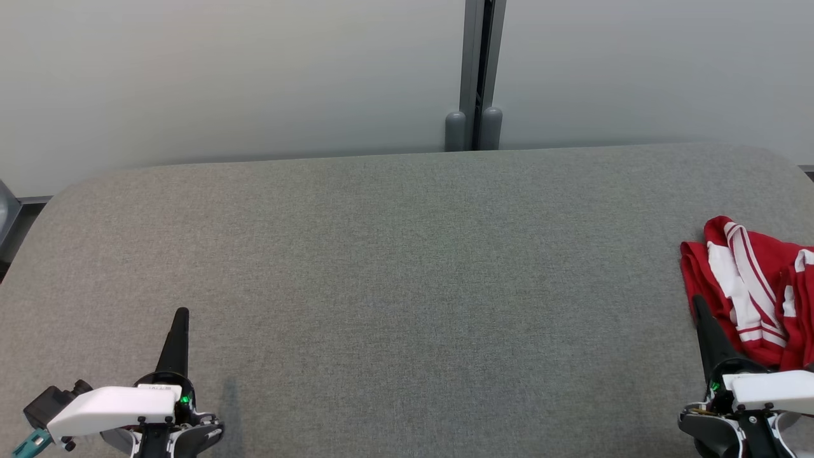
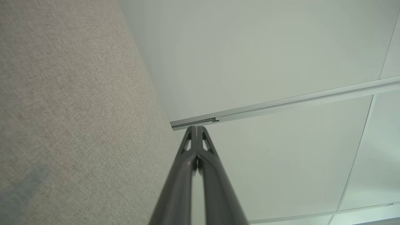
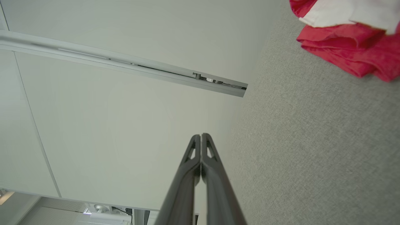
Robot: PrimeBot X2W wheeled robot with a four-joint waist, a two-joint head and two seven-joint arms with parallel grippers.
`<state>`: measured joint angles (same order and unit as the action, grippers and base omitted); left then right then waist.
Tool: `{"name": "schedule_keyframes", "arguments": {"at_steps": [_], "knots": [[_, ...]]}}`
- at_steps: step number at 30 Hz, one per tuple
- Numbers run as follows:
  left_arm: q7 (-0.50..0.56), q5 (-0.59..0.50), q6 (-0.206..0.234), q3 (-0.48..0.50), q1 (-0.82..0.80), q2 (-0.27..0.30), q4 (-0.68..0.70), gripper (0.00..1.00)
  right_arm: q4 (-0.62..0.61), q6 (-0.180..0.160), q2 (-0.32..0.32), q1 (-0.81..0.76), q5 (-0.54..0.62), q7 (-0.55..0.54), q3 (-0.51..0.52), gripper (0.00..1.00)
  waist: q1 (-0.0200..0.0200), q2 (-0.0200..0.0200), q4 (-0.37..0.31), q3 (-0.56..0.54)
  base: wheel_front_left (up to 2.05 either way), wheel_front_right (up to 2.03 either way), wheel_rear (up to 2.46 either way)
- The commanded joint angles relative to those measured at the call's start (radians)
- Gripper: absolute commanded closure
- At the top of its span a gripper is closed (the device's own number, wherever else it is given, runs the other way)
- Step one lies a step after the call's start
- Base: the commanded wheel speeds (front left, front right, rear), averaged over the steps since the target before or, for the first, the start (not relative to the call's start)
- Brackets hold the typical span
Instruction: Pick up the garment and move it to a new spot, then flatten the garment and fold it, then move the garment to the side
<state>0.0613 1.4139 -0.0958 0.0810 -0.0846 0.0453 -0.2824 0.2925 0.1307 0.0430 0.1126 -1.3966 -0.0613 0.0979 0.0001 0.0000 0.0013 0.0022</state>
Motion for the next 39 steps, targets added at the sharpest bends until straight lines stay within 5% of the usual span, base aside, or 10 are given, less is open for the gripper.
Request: {"name": "schedule_keyframes", "arguments": {"at_steps": [1,27,39], "knots": [[0.006,0.016,-0.008,0.007,-0.017,0.006,0.010,1.00,-0.014,0.000,0.009,-0.002,-0.022,-0.005,0.006,1.00,-0.0001,0.0000,0.000,0.000,0.00,0.00,0.00],[0.054,0.199,-0.040,0.036,-0.032,0.008,0.040,1.00,-0.051,0.000,0.011,-0.008,-0.219,-0.055,0.018,1.00,-0.0001,0.0000,-0.001,0.001,0.00,0.00,0.00],[0.056,0.200,-0.039,0.036,-0.031,0.007,0.040,1.00,-0.051,0.000,0.011,-0.008,-0.218,-0.057,0.018,1.00,-0.0001,0.0000,-0.001,0.001,0.00,0.00,0.00]]}}
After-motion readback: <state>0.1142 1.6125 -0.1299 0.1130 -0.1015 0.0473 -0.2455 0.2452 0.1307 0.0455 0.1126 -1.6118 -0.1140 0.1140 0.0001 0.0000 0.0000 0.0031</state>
